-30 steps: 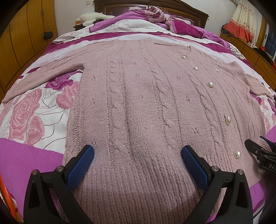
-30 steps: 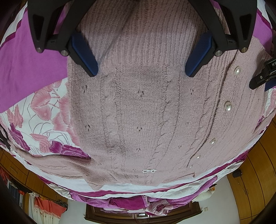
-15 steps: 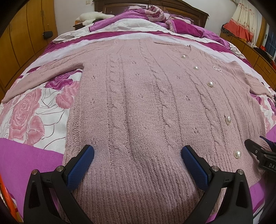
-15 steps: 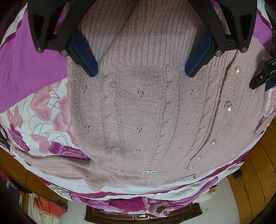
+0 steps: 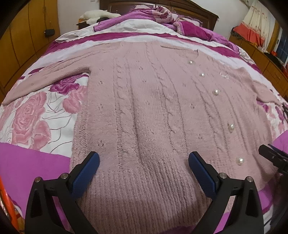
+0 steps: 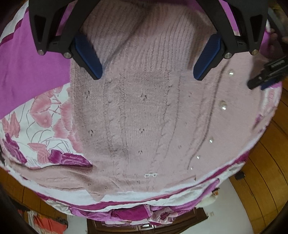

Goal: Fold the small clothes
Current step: 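Grasp the cardigan sleeve cuff with the right gripper and lift it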

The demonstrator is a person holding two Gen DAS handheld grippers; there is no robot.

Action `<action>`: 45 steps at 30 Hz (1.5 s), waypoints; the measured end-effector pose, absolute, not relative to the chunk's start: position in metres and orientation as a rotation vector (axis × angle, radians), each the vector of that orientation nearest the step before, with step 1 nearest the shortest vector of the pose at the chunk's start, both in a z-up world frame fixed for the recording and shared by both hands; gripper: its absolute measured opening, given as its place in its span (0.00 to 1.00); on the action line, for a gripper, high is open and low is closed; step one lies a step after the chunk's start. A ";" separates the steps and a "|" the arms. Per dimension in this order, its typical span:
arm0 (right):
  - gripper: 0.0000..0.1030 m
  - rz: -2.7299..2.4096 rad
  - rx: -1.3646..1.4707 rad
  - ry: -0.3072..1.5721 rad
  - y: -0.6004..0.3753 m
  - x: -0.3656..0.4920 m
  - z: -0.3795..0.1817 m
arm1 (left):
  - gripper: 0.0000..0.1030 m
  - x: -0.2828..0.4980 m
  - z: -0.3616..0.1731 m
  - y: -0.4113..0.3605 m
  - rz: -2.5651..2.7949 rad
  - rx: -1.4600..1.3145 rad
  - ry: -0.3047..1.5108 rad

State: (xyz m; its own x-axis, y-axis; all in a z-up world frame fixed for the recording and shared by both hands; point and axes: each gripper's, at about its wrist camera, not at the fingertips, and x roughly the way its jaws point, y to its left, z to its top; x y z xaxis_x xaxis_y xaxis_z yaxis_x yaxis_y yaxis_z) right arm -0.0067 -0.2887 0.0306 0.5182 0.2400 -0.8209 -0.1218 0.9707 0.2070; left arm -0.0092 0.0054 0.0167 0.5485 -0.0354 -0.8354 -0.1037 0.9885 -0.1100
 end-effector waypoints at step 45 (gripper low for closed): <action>0.67 -0.256 0.572 0.655 -0.597 0.173 0.063 | 0.83 0.098 -0.004 -0.038 0.039 -0.069 1.040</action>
State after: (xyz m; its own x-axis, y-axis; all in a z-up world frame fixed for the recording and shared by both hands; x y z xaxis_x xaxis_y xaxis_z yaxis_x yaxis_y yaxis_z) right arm 0.1729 -0.5967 0.0630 0.7690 -0.0473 -0.6375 0.3974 0.8165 0.4189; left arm 0.0985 -0.0380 -0.0038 0.5060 -0.0006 -0.8625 -0.0652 0.9971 -0.0389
